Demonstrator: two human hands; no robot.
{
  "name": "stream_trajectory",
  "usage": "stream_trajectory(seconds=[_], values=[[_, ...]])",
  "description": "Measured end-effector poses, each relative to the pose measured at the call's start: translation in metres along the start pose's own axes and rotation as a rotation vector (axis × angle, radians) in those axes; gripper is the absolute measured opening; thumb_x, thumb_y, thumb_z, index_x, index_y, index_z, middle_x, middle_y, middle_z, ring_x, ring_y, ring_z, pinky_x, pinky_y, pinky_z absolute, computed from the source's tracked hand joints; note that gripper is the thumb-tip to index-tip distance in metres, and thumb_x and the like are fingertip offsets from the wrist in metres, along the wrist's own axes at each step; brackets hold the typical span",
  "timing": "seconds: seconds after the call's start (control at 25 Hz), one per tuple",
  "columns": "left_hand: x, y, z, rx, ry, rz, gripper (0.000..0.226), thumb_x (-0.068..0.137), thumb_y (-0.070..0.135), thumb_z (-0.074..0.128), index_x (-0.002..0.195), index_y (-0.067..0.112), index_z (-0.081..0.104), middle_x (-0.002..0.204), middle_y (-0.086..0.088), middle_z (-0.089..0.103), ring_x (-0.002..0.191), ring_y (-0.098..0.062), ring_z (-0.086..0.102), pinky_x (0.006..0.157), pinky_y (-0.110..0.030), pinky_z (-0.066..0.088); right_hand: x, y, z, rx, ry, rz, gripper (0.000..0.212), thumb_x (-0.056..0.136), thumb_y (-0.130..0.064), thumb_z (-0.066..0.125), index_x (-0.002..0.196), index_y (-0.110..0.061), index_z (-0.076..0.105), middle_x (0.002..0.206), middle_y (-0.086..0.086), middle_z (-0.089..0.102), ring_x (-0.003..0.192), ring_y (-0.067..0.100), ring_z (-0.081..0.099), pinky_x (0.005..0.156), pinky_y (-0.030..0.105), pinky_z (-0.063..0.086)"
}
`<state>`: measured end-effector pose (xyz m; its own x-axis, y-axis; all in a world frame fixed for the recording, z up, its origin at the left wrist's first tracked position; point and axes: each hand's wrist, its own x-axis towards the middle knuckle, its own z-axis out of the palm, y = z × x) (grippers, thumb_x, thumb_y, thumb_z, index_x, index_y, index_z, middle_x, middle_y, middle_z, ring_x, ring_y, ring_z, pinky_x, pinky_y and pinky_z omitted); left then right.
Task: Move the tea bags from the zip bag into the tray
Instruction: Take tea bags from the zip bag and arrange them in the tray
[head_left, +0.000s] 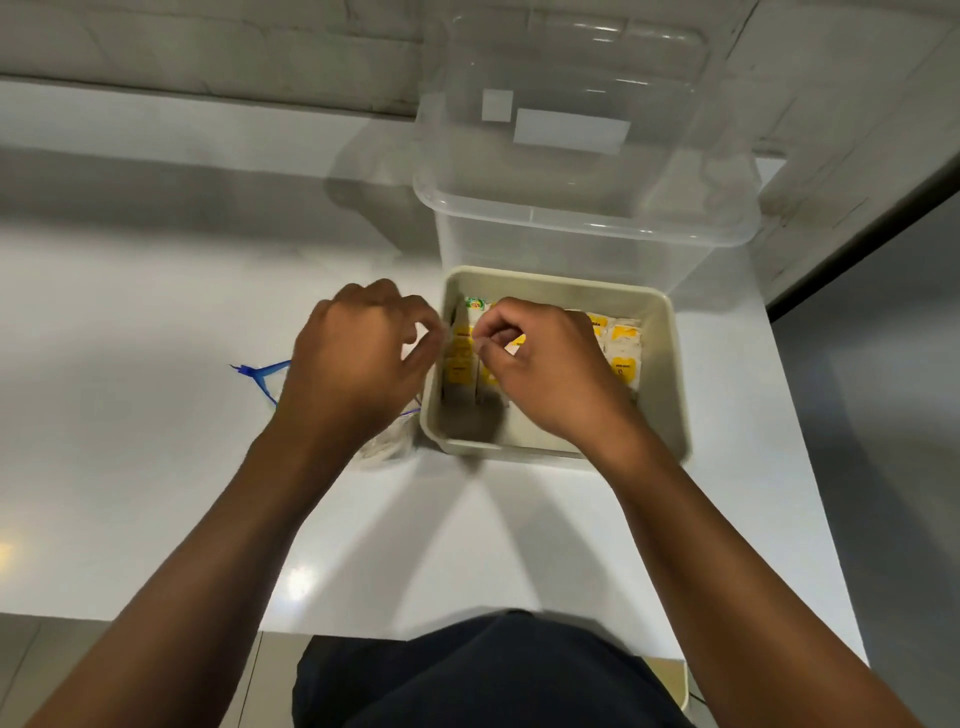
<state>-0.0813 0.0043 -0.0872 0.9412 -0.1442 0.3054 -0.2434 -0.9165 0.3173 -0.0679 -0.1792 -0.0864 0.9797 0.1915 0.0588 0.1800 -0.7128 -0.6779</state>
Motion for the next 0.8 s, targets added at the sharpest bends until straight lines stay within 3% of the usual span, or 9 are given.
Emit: stream_trajectory(seconds=[0.08,0.16,0.28,0.36,0.48,0.64,0.8], values=[[-0.023,-0.015,-0.015,-0.009,0.037,-0.103,0.012,0.089,0.028,0.059,0.082,0.028,0.069,0.076,0.005,0.059,0.069,-0.020,0.057,0.061,-0.032,0.045,-0.009,-0.025,0.009,0.073,-0.015,-0.043,0.008,0.087,-0.019,0.066,0.087,-0.023,0.073,0.076,-0.014,0.068,0.060,-0.009,0.055,0.066,0.008,0.039],[-0.043,-0.036,-0.024,0.008,0.060,-0.184,0.008,0.089,0.024,0.062,0.085,0.027,0.067,0.077,0.005,0.061,0.067,-0.020,0.058,0.059,-0.032,0.045,-0.017,-0.048,0.025,0.127,-0.059,-0.084,0.012,0.089,-0.015,0.065,0.091,-0.022,0.075,0.077,-0.012,0.070,0.067,-0.002,0.062,0.068,0.008,0.043],[-0.066,-0.060,-0.025,0.036,0.022,-0.213,0.009,0.089,0.021,0.063,0.090,0.027,0.069,0.080,0.004,0.066,0.068,-0.024,0.061,0.059,-0.034,0.048,-0.022,-0.075,0.060,0.091,-0.130,-0.146,0.021,0.091,-0.010,0.058,0.103,-0.018,0.073,0.091,-0.001,0.075,0.086,0.018,0.069,0.082,0.030,0.052],[-0.073,-0.070,-0.017,0.100,-0.067,-0.155,0.011,0.084,0.012,0.068,0.085,0.022,0.071,0.073,0.000,0.065,0.068,-0.026,0.060,0.056,-0.035,0.049,-0.020,-0.088,0.082,-0.032,-0.235,-0.138,0.026,0.091,-0.007,0.053,0.108,-0.014,0.070,0.102,0.006,0.073,0.098,0.028,0.066,0.086,0.035,0.050],[-0.079,-0.086,-0.005,0.229,-0.227,-0.057,0.017,0.070,0.006,0.074,0.069,0.023,0.069,0.058,-0.001,0.058,0.058,-0.025,0.055,0.046,-0.029,0.044,-0.013,-0.087,0.113,-0.267,-0.386,-0.009,0.026,0.090,-0.007,0.055,0.112,-0.011,0.067,0.113,0.011,0.069,0.109,0.030,0.061,0.088,0.032,0.046],[-0.091,-0.099,0.008,0.282,-0.290,-0.019,0.013,0.072,0.012,0.070,0.065,0.021,0.066,0.060,0.002,0.060,0.070,-0.028,0.053,0.053,-0.031,0.036,-0.015,-0.075,0.133,-0.324,-0.340,0.090,0.045,0.085,-0.001,0.056,0.128,-0.012,0.059,0.128,0.009,0.063,0.121,0.029,0.056,0.100,0.035,0.047],[-0.088,-0.104,0.012,0.270,-0.269,-0.011,0.010,0.071,0.016,0.070,0.063,0.020,0.066,0.057,0.001,0.058,0.071,-0.028,0.052,0.057,-0.030,0.026,-0.014,-0.075,0.139,-0.287,-0.311,0.129,0.050,0.088,-0.016,0.062,0.138,-0.018,0.053,0.134,0.004,0.060,0.125,0.026,0.053,0.098,0.032,0.044]])
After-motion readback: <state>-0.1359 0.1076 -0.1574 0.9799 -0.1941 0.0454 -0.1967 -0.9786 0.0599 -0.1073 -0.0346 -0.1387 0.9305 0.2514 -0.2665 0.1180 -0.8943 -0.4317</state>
